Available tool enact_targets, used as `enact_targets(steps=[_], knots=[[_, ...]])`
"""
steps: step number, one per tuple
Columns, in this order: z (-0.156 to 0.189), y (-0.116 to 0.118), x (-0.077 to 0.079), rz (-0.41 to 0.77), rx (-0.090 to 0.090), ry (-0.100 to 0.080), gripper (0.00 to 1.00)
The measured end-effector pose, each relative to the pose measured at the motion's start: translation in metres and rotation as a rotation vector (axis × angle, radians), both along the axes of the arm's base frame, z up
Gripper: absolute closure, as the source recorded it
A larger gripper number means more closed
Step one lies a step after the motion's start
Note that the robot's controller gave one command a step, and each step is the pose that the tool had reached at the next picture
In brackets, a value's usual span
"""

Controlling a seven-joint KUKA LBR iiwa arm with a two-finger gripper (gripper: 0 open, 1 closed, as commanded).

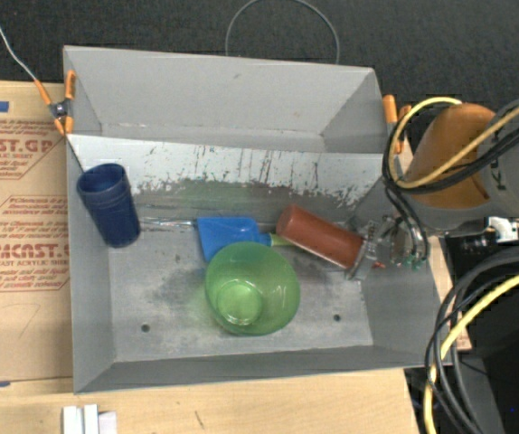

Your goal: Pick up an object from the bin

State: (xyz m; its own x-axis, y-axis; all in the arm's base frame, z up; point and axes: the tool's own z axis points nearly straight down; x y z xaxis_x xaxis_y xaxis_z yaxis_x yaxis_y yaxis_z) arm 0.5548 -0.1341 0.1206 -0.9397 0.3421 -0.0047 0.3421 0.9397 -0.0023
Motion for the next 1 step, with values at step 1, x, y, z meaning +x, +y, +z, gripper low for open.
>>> enact_targets(steps=[1], knots=[[0.0089,0.0002,0.0,0.0,0.0,0.0,1.0]])
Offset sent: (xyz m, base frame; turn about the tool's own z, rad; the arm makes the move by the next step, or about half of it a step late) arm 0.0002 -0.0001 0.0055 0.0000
